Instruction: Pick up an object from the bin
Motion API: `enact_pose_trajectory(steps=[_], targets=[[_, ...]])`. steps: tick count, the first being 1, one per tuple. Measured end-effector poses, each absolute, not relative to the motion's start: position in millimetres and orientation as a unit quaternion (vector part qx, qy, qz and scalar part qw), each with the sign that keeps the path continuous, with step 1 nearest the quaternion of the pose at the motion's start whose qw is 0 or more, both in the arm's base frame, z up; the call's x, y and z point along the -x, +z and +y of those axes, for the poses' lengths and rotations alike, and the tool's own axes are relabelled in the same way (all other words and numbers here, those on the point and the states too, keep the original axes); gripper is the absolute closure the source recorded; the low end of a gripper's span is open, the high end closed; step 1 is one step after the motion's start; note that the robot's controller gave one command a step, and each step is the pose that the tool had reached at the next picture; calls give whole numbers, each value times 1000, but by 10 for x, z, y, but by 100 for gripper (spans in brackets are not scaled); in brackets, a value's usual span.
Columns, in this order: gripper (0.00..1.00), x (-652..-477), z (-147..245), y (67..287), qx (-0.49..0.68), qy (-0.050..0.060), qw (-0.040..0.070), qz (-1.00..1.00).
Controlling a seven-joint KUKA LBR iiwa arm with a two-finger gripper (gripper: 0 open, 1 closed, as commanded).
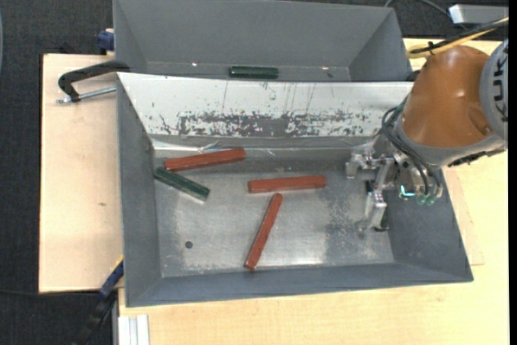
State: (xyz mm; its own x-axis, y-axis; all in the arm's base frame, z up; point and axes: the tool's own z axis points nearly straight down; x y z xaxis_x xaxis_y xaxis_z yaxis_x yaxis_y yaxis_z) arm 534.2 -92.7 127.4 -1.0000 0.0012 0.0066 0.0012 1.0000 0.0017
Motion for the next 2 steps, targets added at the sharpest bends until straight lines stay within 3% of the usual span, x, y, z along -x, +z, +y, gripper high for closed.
enact_pose_trajectory(steps=[2], targets=[[0, -5417, -1147, 1395, -31, -1, -3, -1000]])
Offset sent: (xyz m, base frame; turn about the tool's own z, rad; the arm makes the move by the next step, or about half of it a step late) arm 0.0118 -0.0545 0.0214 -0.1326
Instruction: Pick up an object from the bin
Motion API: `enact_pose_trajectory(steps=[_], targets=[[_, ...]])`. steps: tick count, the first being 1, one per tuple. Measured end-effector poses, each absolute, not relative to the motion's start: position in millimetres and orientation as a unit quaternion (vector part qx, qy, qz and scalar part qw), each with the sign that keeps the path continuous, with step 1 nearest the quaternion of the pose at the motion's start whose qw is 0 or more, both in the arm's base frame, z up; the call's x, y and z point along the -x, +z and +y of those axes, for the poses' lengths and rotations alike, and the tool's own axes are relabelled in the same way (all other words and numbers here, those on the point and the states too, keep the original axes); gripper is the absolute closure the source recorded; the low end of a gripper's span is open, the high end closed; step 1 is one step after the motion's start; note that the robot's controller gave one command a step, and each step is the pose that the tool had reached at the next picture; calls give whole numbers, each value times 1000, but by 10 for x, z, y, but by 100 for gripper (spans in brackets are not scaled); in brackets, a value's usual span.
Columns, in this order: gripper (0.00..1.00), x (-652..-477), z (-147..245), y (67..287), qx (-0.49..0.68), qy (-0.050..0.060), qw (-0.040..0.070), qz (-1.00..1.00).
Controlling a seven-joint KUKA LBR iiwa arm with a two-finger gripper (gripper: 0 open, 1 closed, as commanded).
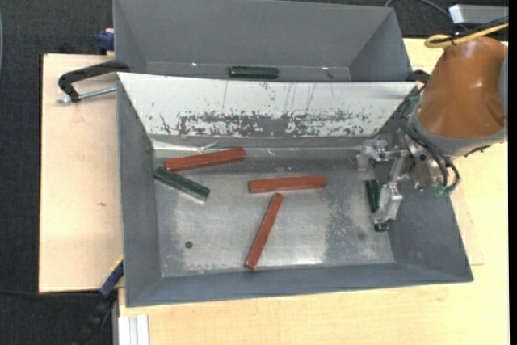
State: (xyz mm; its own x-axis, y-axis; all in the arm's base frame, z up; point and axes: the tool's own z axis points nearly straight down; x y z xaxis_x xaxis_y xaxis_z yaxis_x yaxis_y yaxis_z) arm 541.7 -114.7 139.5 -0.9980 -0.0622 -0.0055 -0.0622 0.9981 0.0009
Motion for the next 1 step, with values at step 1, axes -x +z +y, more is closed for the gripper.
enact_pose_trajectory(steps=[1], targets=[[0, -5705, -1509, 1321, 43, -1, 4, 999]])
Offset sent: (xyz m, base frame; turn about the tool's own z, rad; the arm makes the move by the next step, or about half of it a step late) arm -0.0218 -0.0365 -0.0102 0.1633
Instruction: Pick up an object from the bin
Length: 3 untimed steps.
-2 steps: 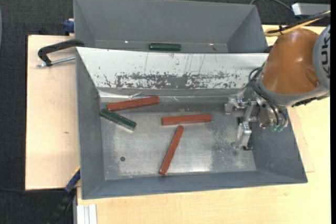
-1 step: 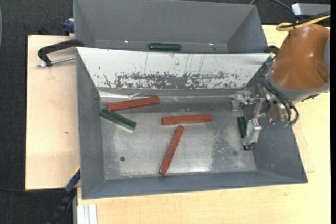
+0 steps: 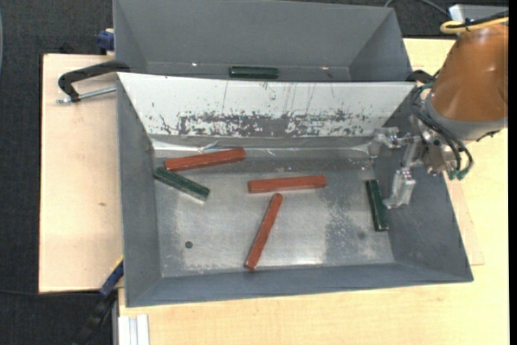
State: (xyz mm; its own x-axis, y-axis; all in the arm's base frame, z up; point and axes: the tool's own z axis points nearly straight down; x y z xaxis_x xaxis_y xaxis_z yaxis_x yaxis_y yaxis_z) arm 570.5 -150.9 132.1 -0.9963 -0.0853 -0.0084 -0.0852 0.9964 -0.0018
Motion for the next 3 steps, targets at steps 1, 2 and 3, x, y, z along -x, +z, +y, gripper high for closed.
enact_pose_trajectory(steps=[1, 2, 3], targets=[[0, -5347, -1509, 1305, -36, 0, 1, 999], [0, -5253, -1458, 1219, 48, 0, 1, 999], [0, -5743, -1420, 931, 121, -2, 6, 993]])
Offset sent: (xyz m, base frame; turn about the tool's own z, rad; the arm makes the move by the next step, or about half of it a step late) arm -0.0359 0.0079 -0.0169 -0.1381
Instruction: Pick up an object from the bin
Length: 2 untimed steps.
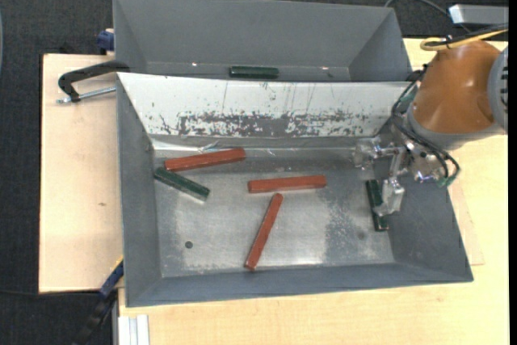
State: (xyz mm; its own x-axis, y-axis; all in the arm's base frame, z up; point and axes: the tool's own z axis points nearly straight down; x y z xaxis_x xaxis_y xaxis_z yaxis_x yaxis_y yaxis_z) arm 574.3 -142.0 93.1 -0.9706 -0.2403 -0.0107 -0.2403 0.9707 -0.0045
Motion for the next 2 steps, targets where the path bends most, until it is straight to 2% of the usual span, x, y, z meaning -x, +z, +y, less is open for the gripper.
enact_pose_trajectory(steps=[1, 2], targets=[[0, -5895, -1438, 795, 161, 0, 3, 987], [0, -5444, -1379, 861, 193, 0, 1, 981]])
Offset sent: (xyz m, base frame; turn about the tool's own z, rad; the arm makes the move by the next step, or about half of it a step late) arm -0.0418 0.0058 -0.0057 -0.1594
